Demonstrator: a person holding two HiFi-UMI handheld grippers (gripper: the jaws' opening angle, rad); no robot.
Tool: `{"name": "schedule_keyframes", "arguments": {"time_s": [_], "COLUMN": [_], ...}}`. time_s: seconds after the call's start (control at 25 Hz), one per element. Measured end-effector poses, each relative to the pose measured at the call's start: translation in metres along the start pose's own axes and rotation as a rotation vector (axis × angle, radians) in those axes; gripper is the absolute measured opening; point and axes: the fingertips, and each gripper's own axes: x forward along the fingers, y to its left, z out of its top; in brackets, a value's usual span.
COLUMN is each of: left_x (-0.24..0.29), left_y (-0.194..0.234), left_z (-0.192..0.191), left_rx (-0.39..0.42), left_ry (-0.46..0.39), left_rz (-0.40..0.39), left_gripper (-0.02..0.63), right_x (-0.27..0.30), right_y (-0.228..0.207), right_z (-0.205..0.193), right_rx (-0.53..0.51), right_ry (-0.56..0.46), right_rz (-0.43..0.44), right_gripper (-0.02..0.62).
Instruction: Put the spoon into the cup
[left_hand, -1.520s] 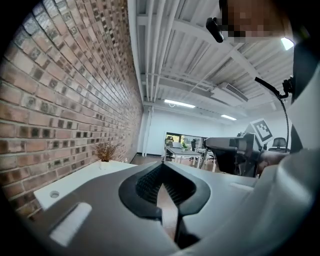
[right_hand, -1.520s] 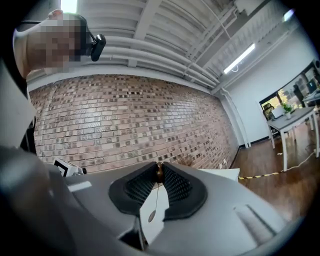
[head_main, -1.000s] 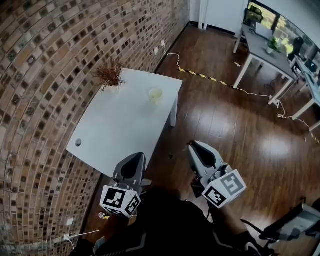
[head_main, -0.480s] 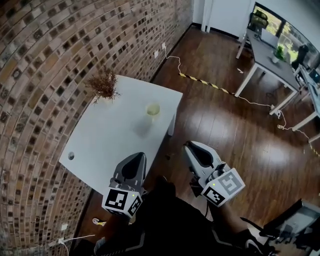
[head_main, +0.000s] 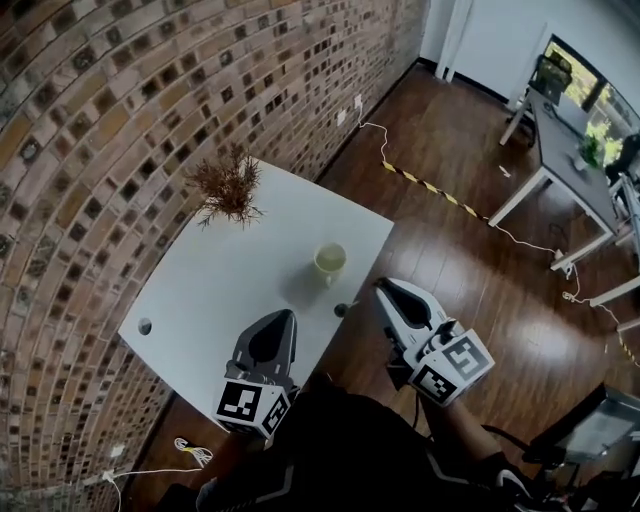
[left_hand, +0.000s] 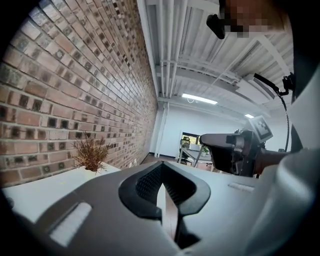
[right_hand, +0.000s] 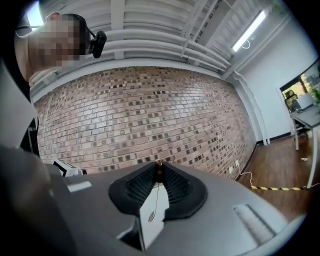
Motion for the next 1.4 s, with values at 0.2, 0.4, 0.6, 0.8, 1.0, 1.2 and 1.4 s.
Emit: {"name": "schedule_keyframes", "arguments": {"time_s": [0.2,0.4,0.6,0.8,1.0,1.2,1.4], "left_x": [0.017,0.031,0.056,0.082,0.113,0.123,0.127], "left_y": [0.022,0.027,0.032,0.040,0.032,0.032,0.026], "left_z": [0.006,0.005,0.011,0.020,0.026,0.018,0.013], "left_rx": [-0.036,-0.005,0.001,-0.010,-0.017,-0.040,-0.057], "left_ry": [-0.005,0.020,0.014,-0.012,-0.027,-0.038,-0.035], "left_rz": [0.032,0.074,0.154,0.296,0.412,0.562,0.640], "left_gripper": [-0.006,-0.006,-0.006,-0.006,-0.006,-0.006,-0.006], "right_x": [0.035,0.058,0.080,0.103,0.117,0.132,0.149], "right_y": [-0.016,-0.038,-0.064,-0.092,-0.120,-0.145,-0.152], "right_z": [0.005,0.008,0.009,0.016,0.032,0.018,0.016], "right_rx": [-0.004,0.004,0.012,0.020,0.064,0.020,0.036], "right_ry": [0.023,0.033,0.045,0.071,0.067,0.149,0.158], "right_rz": [0.031,0.061,0.145,0.266,0.395,0.504,0.576], "right_gripper": [0.051,0.051,0.051,0.051,0.051,0.051,0.051]}}
